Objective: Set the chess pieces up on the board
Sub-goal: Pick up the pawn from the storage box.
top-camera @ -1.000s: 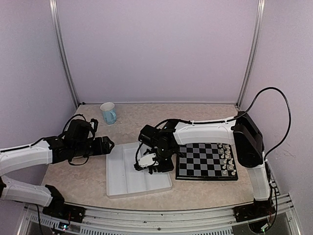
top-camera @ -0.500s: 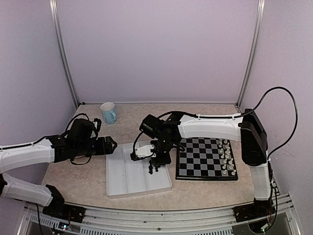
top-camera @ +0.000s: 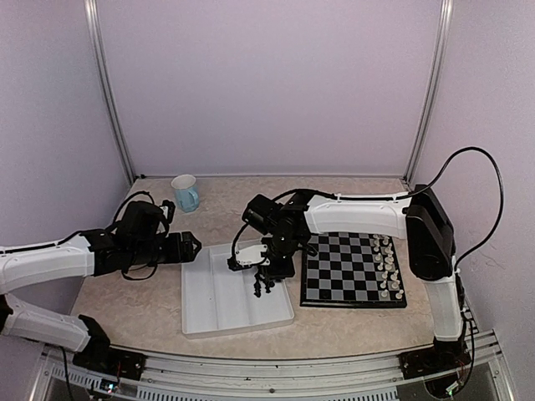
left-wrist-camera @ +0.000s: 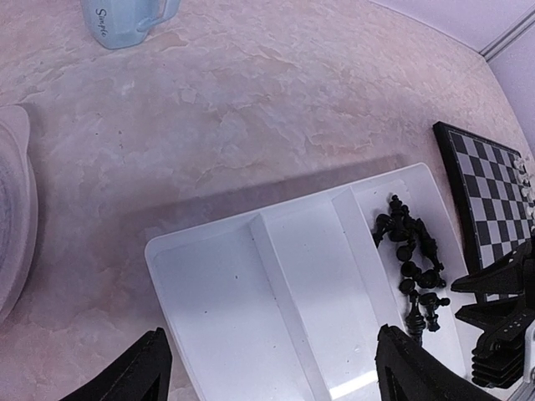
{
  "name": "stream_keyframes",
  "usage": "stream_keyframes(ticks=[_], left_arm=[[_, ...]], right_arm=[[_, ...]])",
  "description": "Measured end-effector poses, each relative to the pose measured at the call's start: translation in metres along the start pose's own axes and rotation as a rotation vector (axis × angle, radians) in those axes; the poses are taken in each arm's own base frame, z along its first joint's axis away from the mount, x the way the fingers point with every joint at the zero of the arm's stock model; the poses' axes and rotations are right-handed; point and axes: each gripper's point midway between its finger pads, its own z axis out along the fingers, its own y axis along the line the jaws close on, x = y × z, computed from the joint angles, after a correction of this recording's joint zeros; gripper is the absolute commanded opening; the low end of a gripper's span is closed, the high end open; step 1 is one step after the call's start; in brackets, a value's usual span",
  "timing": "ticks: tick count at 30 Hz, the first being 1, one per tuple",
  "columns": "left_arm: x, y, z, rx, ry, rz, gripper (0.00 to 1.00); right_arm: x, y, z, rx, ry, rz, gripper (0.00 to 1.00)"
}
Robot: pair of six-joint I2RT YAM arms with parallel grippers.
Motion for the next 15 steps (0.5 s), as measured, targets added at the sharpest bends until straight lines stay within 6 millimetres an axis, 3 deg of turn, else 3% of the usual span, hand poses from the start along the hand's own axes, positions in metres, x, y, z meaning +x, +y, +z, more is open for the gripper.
stream_keyframes(ticks=[8, 15], left_arm=[[0.002, 0.0, 0.002, -0.003, 0.007, 0.003, 0.84], [0.001, 0.0, 0.002, -0.004, 0.005, 0.004, 0.84]], right_arm=[[0.007, 0.002, 0.015, -0.021, 0.028, 0.005, 0.26], [0.014, 0.006, 0.028, -0.042, 0.056, 0.005, 0.16]])
